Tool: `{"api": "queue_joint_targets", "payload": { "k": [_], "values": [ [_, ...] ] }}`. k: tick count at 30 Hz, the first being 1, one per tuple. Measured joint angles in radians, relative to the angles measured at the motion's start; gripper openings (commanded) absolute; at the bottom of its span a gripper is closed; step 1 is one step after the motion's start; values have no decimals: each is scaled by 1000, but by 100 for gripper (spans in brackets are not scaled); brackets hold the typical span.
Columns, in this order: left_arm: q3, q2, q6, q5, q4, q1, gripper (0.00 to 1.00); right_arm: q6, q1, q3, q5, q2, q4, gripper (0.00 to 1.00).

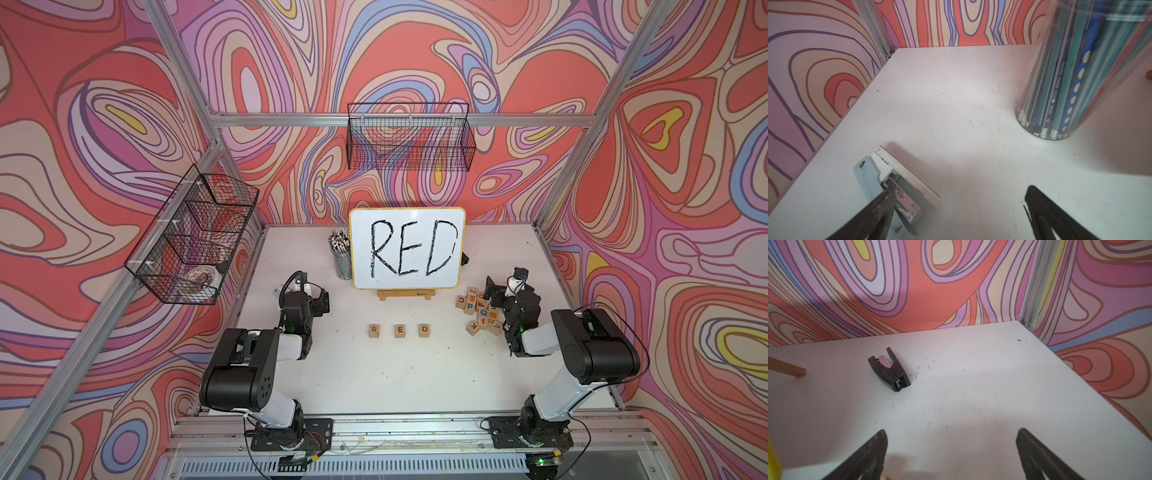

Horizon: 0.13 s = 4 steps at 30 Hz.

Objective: Assemble the uppercase word "red" with letter blocks
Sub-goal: Reset both arms

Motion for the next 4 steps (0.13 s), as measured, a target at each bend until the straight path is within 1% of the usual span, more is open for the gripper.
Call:
{"api": "queue_joint_targets", "payload": {
  "k": [4],
  "values": [
    [0,0,0,7,-1,2,100,6,0,0,15,0,-7,98]
  ]
}}
